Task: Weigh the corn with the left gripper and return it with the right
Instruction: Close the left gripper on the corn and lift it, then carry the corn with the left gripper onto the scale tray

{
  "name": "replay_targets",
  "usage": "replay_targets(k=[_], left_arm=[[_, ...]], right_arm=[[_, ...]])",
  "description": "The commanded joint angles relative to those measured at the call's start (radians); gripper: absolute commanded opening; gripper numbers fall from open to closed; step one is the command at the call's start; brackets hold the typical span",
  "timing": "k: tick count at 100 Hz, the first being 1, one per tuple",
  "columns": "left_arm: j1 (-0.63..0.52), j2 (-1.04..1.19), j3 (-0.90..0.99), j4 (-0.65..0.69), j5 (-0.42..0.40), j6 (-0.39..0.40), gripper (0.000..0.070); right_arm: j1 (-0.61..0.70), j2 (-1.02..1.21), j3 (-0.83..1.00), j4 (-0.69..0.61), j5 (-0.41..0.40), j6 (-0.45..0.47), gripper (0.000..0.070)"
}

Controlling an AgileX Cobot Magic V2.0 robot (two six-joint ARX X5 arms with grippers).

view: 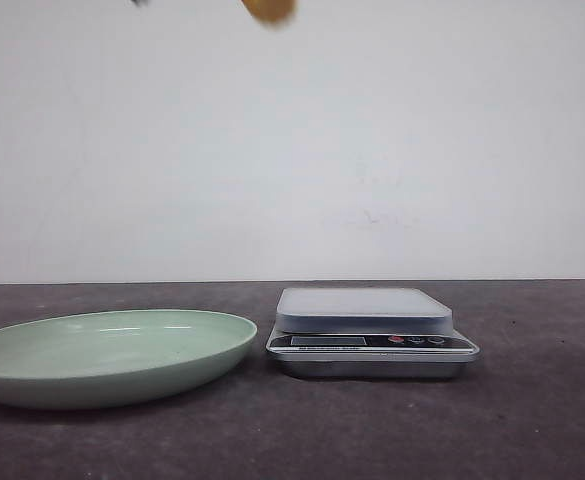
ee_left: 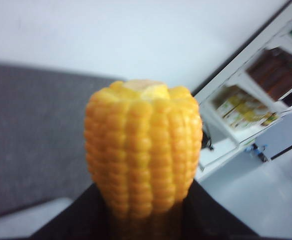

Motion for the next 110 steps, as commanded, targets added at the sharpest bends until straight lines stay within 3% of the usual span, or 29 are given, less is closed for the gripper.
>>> replay_targets(k=[1,39,83,96,103,110], left_arm=[[-0.021,0.071,0.039,0.005,0.005,-0.027,0.0011],[-0.072,0.380,0.089,-0.043,0.004,-0.068,0.0011],[-0.114,0.536,0.089,-0.091,-0.006,-0.082,0.0020],[-0.126,0.549,0.089,-0.121,-0.072,-0.082,0.0031],[-0.128,0.549,0.089,-0.128,-0.107,-0.082,0.0054],[-0.129,0.549,0.089,-0.121,-0.111,-0.082,0.0165]], right_arm=[[0.003,0.005,0.018,0.013,-0.002,0.012,0.0700],[0.003,0.005,0.018,-0.017,-0.002,0.012,0.0700],[0.003,0.005,0.018,-0.058,0.002,0.012,0.0700],[0.003,0.005,0.018,-0.058,0.008,0.011,0.0700],[0.003,0.005,0.018,-0.059,0.020,0.011,0.0700],[0.003,0.005,0.018,-0.061,0.026,0.011,0.0700]])
